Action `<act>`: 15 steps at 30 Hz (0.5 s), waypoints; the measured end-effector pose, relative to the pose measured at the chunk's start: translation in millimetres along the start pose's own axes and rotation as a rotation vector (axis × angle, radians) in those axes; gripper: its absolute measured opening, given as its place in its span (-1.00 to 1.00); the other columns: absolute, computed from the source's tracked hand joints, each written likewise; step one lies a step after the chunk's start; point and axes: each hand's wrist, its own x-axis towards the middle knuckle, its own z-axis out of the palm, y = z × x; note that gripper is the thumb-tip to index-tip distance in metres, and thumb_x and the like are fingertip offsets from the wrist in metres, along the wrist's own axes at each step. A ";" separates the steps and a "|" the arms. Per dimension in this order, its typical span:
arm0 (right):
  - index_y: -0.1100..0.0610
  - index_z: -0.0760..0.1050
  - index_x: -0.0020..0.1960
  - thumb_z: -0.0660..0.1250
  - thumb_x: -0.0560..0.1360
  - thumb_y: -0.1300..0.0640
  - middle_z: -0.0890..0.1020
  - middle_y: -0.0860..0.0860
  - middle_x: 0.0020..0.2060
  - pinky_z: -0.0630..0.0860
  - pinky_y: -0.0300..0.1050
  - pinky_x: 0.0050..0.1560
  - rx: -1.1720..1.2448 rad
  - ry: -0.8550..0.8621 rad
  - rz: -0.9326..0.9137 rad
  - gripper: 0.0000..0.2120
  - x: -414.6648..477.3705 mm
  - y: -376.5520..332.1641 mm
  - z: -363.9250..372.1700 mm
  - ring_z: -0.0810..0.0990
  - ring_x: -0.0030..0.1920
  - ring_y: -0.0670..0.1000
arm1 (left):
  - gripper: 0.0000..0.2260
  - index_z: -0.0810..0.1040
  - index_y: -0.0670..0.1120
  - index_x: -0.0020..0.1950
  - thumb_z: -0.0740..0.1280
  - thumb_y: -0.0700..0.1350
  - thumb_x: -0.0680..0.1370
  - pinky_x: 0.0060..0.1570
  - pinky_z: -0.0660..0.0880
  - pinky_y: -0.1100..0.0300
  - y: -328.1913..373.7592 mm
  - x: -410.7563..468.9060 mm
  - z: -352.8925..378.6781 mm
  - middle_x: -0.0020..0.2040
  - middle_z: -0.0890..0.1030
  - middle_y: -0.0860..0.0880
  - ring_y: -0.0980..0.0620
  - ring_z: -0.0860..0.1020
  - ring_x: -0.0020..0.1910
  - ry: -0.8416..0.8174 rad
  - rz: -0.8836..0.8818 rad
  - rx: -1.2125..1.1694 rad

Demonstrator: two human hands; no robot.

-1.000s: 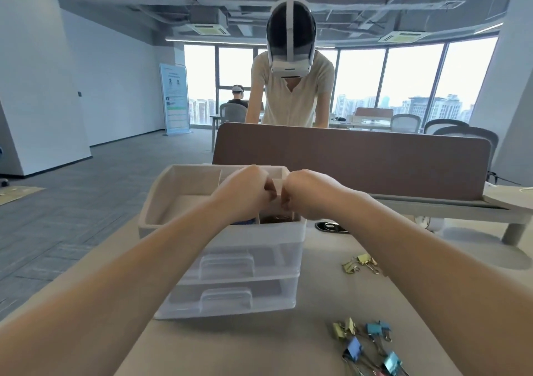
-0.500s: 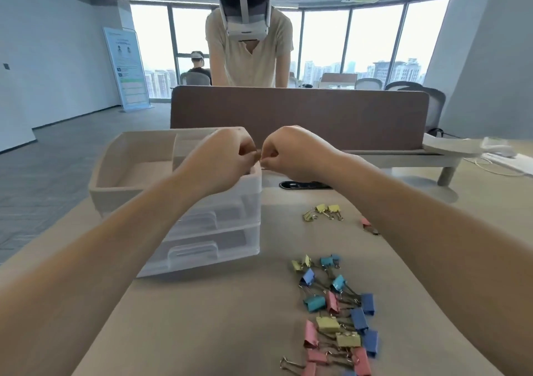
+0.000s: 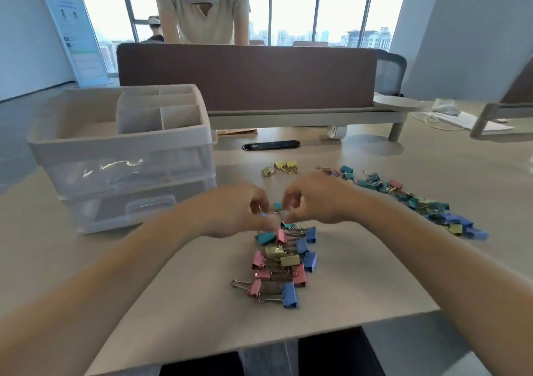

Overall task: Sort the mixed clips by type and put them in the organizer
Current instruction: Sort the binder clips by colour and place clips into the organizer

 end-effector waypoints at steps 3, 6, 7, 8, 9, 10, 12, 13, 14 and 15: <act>-0.06 0.42 0.40 0.43 0.40 -0.26 0.49 -0.07 0.28 0.40 -0.08 0.20 -0.001 -0.157 0.031 -0.36 -16.2 6.2 15.9 0.46 0.25 -0.02 | -0.37 0.40 0.12 0.36 0.45 0.30 0.37 -0.03 0.40 0.20 5.9 -9.6 16.9 0.18 0.41 0.08 0.10 0.41 0.01 -0.213 -0.010 0.058; -0.10 0.28 0.50 0.46 0.32 -0.33 0.34 -0.03 0.43 0.34 0.00 0.33 0.008 -0.221 0.038 -0.16 -19.0 11.0 31.6 0.35 0.39 0.06 | -0.14 0.23 0.20 0.48 0.47 0.38 0.27 0.21 0.40 0.12 3.1 -12.4 34.2 0.30 0.35 0.11 0.08 0.39 0.21 -0.272 0.068 0.110; -0.13 0.24 0.50 0.47 0.28 -0.37 0.32 -0.03 0.42 0.35 0.02 0.33 0.007 -0.238 0.043 -0.11 -18.3 11.9 36.4 0.35 0.39 0.07 | -0.10 0.20 0.21 0.49 0.47 0.40 0.24 0.24 0.41 0.08 1.3 -12.1 39.4 0.30 0.34 0.12 0.07 0.38 0.25 -0.279 0.083 0.147; -0.16 0.22 0.50 0.47 0.25 -0.39 0.32 -0.03 0.41 0.36 0.02 0.32 0.004 -0.251 0.044 -0.08 -16.6 12.4 40.1 0.36 0.38 0.08 | -0.07 0.16 0.20 0.50 0.47 0.41 0.23 0.25 0.41 0.06 0.1 -11.7 44.2 0.30 0.34 0.12 0.06 0.38 0.26 -0.291 0.082 0.187; -0.17 0.21 0.50 0.47 0.25 -0.39 0.32 -0.03 0.39 0.36 -0.01 0.28 0.000 -0.258 0.043 -0.07 -15.0 12.3 43.9 0.37 0.35 0.08 | -0.06 0.14 0.20 0.51 0.48 0.40 0.24 0.25 0.41 0.04 -1.0 -10.8 48.8 0.30 0.32 0.11 0.05 0.37 0.27 -0.304 0.069 0.216; -0.18 0.20 0.51 0.48 0.26 -0.38 0.33 -0.02 0.38 0.36 -0.03 0.25 -0.007 -0.255 0.041 -0.08 -13.3 12.5 46.8 0.38 0.33 0.08 | -0.05 0.12 0.19 0.51 0.48 0.39 0.25 0.26 0.41 0.03 -2.2 -9.5 52.9 0.32 0.29 0.10 0.04 0.36 0.27 -0.311 0.051 0.223; -0.15 0.22 0.51 0.48 0.28 -0.36 0.35 -0.01 0.36 0.36 -0.05 0.22 -0.001 -0.234 0.042 -0.10 -8.9 13.0 50.6 0.39 0.30 0.07 | -0.07 0.12 0.18 0.51 0.49 0.35 0.27 0.22 0.42 0.05 -3.9 -6.3 59.6 0.32 0.27 0.10 0.03 0.37 0.25 -0.286 0.022 0.198; -0.12 0.24 0.51 0.47 0.29 -0.35 0.36 -0.01 0.35 0.37 -0.06 0.21 0.007 -0.218 0.046 -0.12 -6.2 13.9 51.8 0.40 0.28 0.06 | -0.12 0.15 0.16 0.50 0.48 0.34 0.29 0.16 0.44 0.07 -4.9 -3.8 62.3 0.28 0.29 0.10 0.04 0.39 0.20 -0.249 0.022 0.191; -0.09 0.26 0.50 0.47 0.31 -0.33 0.38 0.00 0.34 0.37 -0.06 0.19 0.009 -0.203 0.050 -0.15 -2.2 16.0 52.9 0.40 0.27 0.05 | -0.18 0.20 0.14 0.47 0.47 0.33 0.32 0.09 0.44 0.09 -7.5 1.3 64.9 0.24 0.32 0.09 0.06 0.40 0.13 -0.202 0.024 0.197; -0.05 0.29 0.48 0.46 0.33 -0.32 0.40 0.01 0.32 0.38 -0.07 0.17 0.009 -0.186 0.057 -0.18 0.8 18.2 54.1 0.41 0.25 0.05 | -0.24 0.25 0.11 0.43 0.46 0.32 0.35 0.01 0.44 0.10 -9.2 6.5 67.4 0.20 0.34 0.07 0.06 0.40 0.07 -0.153 0.029 0.204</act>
